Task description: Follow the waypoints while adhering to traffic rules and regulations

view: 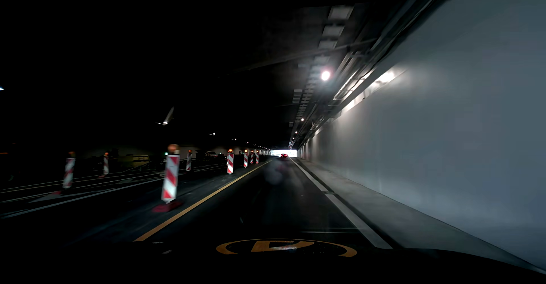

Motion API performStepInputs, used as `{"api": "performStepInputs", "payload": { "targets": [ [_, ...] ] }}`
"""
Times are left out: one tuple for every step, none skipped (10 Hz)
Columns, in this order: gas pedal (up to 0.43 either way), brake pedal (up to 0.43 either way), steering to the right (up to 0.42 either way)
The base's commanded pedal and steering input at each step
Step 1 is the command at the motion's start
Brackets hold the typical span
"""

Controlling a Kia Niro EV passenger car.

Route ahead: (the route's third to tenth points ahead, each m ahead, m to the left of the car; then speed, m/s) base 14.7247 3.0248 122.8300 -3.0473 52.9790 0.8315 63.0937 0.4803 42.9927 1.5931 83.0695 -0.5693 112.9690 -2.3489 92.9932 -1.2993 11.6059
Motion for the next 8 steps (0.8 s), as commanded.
{"api": "performStepInputs", "payload": {
  "targets": [
    [0.118, 0.000, -0.001],
    [0.118, 0.000, -0.001],
    [0.118, 0.000, 0.000],
    [0.118, 0.000, 0.000],
    [0.118, 0.000, 0.000],
    [0.118, 0.000, 0.000],
    [0.130, 0.000, 0.000],
    [0.130, 0.000, 0.000]
  ]
}}
